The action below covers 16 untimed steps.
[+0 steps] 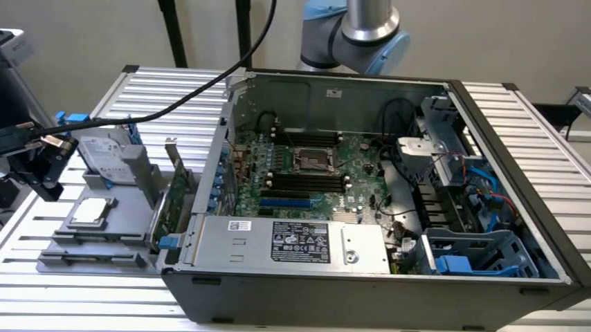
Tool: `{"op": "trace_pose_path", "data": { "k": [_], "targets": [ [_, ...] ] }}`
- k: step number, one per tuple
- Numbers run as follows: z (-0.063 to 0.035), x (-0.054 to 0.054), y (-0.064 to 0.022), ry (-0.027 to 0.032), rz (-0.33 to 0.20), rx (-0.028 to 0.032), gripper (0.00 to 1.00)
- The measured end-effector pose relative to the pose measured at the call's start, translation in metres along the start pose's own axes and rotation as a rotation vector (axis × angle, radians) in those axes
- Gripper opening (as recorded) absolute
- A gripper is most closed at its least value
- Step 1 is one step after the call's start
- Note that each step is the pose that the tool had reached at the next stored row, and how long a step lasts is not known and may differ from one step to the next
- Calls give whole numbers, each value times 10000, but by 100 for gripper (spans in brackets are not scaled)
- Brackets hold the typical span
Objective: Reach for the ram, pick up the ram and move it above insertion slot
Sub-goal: 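Pick up the ram and move it above insertion slot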
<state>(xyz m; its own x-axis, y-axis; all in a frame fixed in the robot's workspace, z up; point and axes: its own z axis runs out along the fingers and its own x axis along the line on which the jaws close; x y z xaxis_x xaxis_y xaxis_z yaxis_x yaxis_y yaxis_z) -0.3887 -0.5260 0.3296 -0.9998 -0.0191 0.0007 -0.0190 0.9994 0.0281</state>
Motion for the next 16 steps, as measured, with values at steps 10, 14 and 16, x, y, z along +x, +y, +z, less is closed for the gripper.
{"op": "trace_pose_path", "data": {
  "k": [10, 14, 16],
  "targets": [
    [0, 0, -2, 2, -71, 1, 11],
    [6, 0, -2, 22, -787, 1, 11],
    [11, 0, -2, 32, -1153, 1, 11]
  ]
}}
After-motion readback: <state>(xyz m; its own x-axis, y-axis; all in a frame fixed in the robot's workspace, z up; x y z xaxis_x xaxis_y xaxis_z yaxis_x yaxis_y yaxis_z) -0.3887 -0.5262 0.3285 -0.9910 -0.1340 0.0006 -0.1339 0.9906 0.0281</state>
